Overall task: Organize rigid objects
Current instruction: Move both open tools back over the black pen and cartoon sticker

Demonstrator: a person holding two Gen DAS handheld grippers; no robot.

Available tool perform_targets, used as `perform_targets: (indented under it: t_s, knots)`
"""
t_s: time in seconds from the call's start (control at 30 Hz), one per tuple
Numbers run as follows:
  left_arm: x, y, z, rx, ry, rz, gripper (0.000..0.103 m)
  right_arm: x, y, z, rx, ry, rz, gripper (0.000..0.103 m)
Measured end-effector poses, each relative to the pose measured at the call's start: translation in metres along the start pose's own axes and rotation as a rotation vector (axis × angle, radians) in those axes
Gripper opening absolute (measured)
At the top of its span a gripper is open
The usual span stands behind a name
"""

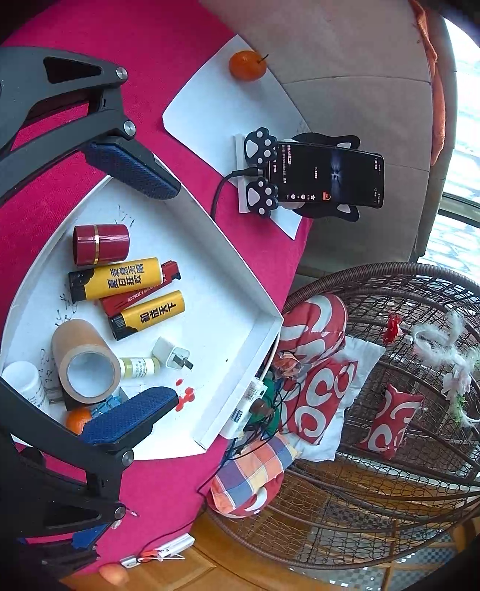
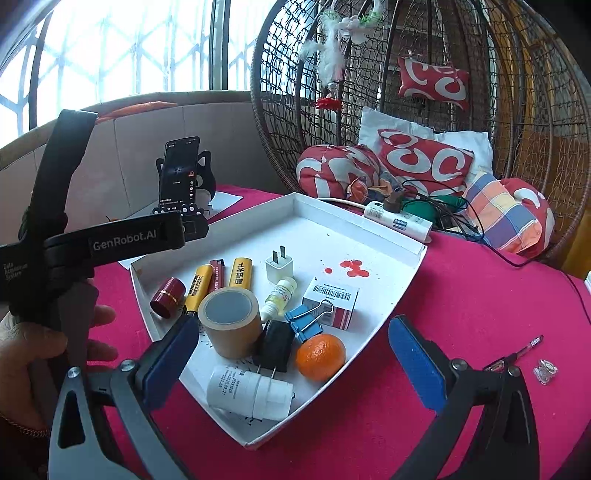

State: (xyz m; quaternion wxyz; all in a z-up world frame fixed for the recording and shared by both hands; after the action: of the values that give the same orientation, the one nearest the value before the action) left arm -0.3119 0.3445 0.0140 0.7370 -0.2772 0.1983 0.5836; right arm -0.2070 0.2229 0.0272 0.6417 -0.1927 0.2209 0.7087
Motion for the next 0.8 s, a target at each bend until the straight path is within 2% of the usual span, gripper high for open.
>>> perform_targets:
  t_s: [0.17, 0.53, 0.8]
  knots:
    - [-0.004, -0.013, -0.003, 0.028, 0.002, -0.013, 0.103, -0.007, -0.007, -0.002, 0.021, -0.012, -0.003, 0.103]
    - [-0.024, -0.064, -0.011, 0.139, -0.018, -0.099, 0.103, -0.018, -0.031, -0.015, 0.097, -0.015, -0.018, 0.103]
    - [-0.040, -0.112, -0.023, 0.246, -0.027, -0.195, 0.103, -0.031, -0.062, -0.021, 0.177, -0.039, -0.046, 0.103]
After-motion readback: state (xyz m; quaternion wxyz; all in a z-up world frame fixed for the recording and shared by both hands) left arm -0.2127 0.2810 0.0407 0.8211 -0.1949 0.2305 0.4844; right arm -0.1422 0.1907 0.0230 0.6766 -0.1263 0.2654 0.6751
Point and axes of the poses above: each gripper's, at about its wrist camera, not at the fingertips, and x roughly the way its jaws point, y to its left, z to its top, the point moved 10 cm from there along x, roughly the way its jaws point, and after that the axes turned 8 degrees about z, right-handed, at the moved point
